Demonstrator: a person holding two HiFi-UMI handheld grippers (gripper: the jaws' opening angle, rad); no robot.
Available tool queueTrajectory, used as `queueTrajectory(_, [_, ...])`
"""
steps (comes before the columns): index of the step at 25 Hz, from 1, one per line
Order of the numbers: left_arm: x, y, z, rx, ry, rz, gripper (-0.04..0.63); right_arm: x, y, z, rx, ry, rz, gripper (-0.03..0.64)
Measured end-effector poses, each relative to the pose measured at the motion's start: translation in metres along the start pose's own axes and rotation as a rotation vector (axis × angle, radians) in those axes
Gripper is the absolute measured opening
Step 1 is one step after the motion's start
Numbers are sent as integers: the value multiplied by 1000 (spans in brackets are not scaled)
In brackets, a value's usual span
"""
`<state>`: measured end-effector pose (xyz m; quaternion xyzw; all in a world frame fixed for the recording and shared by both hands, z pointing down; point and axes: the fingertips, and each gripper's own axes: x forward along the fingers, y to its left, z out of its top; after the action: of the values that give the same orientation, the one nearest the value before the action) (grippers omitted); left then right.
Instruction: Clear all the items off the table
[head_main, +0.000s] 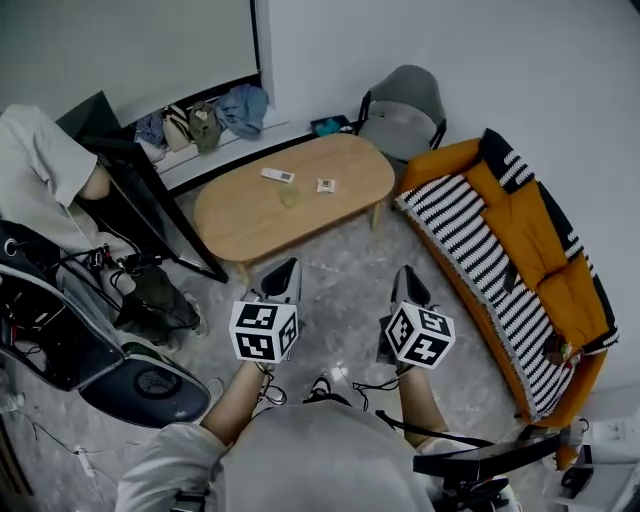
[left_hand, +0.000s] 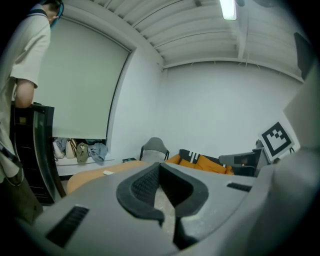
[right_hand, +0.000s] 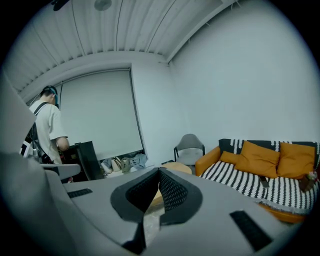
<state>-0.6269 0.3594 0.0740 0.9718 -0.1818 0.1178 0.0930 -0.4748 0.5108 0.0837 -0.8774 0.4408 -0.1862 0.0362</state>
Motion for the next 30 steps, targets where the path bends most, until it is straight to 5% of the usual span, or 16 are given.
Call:
queueTrajectory(19, [71, -20, 27, 44, 20, 13, 9, 48, -68, 18, 63, 9, -7, 25])
queueTrajectory(30, [129, 1, 20, -22, 9, -12, 9, 85, -82, 14, 41, 30, -32, 25])
